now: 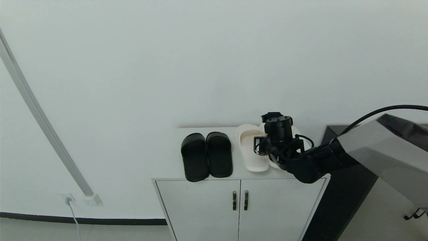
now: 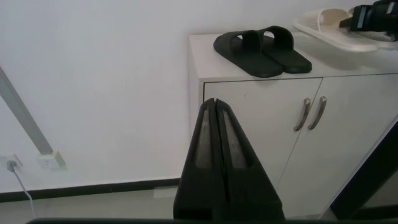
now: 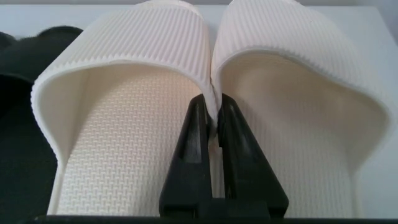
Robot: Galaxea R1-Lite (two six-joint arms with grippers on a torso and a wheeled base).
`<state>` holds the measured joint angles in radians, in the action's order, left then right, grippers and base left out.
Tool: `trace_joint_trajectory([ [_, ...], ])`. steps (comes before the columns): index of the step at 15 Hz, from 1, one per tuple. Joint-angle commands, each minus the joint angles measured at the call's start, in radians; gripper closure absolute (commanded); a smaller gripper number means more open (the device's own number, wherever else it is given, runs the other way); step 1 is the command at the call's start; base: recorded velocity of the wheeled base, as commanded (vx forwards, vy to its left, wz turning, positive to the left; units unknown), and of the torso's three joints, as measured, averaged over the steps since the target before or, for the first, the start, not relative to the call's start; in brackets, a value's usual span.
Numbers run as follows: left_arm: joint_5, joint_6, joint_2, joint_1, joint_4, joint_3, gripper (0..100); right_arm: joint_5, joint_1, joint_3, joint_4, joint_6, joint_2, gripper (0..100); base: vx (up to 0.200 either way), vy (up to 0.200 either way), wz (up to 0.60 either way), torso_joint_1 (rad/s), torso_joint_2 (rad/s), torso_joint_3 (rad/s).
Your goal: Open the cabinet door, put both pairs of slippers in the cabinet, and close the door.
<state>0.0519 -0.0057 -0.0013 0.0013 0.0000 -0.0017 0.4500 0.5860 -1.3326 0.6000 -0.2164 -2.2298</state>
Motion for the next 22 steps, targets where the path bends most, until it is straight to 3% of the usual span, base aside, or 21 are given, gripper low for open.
trace_joint_trajectory([
  [1,-0.001,0.000,0.001,-0.001,0.000,0.000,100,-0.082,0.017,0.277,0.132,0.065,0.210,100,0.000,0.000,0.00,0.000,0.00,0.000],
  [5,-0.004,0.000,0.001,0.000,0.000,0.000,100,-0.315,0.029,0.604,0.281,0.123,0.409,100,0.000,0.000,0.00,0.000,0.00,0.000],
  [11,-0.003,0.000,0.001,0.000,0.000,0.000,100,-0.677,0.032,0.809,0.279,0.124,0.587,100,0.000,0.000,0.00,0.000,0.00,0.000],
  [19,-0.003,-0.002,0.001,0.000,0.000,0.000,100,-0.691,0.038,0.840,0.279,0.153,0.590,100,0.000,0.000,0.00,0.000,0.00,0.000],
  [22,-0.003,-0.002,0.001,0.000,0.000,0.000,100,-0.689,0.038,0.845,0.279,0.160,0.584,100,-0.200,0.000,0.00,0.007,0.00,0.005],
])
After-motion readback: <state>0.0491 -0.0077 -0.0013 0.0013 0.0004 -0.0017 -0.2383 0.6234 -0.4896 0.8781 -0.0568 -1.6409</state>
